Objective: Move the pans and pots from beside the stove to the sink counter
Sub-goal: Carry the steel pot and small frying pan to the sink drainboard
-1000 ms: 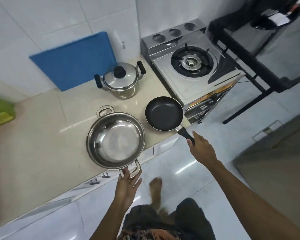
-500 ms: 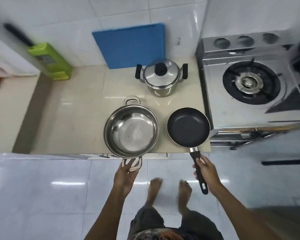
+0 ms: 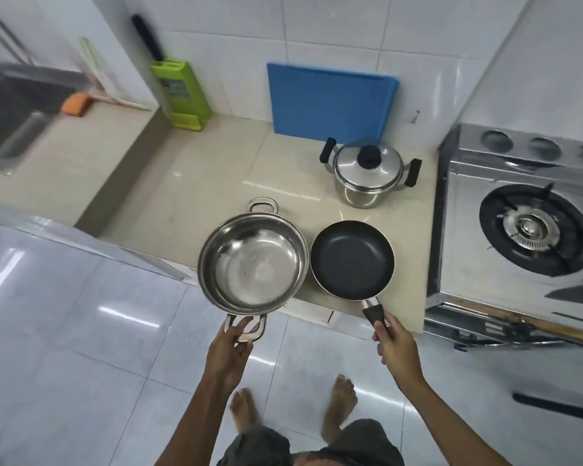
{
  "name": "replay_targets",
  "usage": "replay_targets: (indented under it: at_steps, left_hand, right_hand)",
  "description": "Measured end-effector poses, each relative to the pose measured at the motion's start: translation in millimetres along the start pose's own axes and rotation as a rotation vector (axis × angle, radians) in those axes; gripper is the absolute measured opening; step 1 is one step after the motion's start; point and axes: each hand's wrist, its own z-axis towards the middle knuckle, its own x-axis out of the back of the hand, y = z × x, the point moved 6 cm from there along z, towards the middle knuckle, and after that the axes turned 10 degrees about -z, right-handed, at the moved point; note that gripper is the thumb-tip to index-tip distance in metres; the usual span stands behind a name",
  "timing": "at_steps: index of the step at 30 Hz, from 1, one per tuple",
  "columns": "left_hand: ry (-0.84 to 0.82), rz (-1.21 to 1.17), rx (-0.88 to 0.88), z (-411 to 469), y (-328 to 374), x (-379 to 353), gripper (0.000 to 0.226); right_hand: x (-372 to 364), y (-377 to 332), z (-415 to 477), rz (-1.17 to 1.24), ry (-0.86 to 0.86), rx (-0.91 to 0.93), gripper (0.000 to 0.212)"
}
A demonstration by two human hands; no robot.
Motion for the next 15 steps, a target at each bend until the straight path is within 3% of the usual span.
replay_targets:
  at_steps: [9, 15]
  left_hand:
    - [0.054, -0.132, -0.163, 2.0, 117.7, 110.2, 0.038]
    - [0.083, -0.252, -0.255, -8.4, 226.0, 196.0, 0.04]
  right_hand:
    - [-117.2, -151.9, -21.8, -0.254, 0.135, 0.215, 0.03]
    - [-235.1, -284.9, -62.2, -0.231, 0.1, 0.356, 0.031]
